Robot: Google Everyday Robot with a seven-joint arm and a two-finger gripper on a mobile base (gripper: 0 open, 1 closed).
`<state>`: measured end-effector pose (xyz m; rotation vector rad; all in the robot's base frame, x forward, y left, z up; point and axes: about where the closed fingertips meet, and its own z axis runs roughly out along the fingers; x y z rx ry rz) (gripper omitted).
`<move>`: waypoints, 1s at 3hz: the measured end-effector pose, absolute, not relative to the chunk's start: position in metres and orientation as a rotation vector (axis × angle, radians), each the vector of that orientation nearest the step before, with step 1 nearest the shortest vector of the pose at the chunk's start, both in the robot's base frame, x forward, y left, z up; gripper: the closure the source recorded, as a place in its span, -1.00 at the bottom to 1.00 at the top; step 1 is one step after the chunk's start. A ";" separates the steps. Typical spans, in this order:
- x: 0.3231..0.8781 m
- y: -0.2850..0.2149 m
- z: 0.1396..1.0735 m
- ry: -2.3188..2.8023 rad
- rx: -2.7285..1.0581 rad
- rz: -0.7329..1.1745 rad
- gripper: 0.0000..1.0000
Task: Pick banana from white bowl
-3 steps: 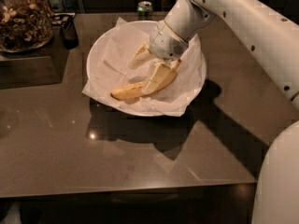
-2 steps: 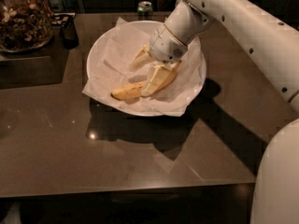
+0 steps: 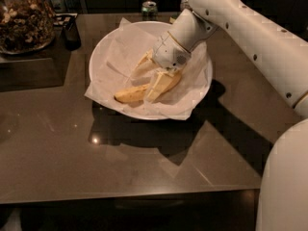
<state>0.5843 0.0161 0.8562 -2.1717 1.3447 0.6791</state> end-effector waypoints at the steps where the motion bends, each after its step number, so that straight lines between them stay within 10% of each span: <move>1: 0.584 0.016 0.855 1.343 -2.170 0.685 0.24; 3: 0.583 0.015 0.852 1.345 -2.167 0.689 1.00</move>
Offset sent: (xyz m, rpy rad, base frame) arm -0.0051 -0.0058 -0.0070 0.0085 0.0185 0.0038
